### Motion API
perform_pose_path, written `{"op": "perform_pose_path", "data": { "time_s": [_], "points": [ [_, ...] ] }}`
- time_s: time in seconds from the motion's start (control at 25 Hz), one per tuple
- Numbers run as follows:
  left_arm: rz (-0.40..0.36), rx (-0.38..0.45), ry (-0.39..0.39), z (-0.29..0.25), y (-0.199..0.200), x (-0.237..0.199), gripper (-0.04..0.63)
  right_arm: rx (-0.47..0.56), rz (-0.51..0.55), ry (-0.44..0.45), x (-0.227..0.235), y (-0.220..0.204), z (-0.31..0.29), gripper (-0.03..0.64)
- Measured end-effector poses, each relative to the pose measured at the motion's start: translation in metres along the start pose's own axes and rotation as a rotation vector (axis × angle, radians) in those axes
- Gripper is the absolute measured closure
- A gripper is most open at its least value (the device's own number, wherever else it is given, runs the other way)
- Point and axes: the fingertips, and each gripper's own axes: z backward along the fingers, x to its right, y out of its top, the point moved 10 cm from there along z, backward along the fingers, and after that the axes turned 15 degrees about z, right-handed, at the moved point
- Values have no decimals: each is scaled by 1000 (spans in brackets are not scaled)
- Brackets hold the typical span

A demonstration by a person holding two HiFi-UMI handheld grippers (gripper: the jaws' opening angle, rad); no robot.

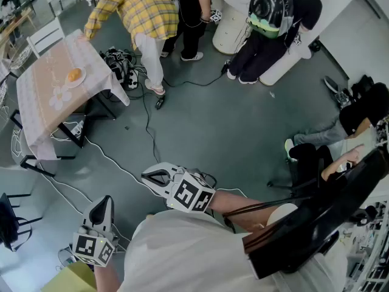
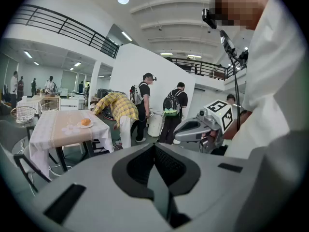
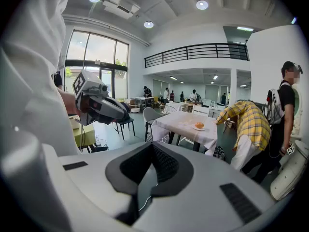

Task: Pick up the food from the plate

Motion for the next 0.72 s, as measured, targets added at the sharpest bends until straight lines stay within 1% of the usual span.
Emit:
{"op": "perform_pose_path", "data": {
  "time_s": [0.32,0.48,0.6,0.72],
  "points": [
    [2,9,39,-15,6,4,586,13,-5,28,18,-13,1,604],
    [39,18,84,-21,6,9,586,23,-13,70,28,-26,-1,603],
    [53,26,88,-28,8,4,586,20,-14,94,37,-30,-8,603],
    [78,20,113,-31,12,-7,586,33,-13,116,46,-28,-22,601]
  ]
}}
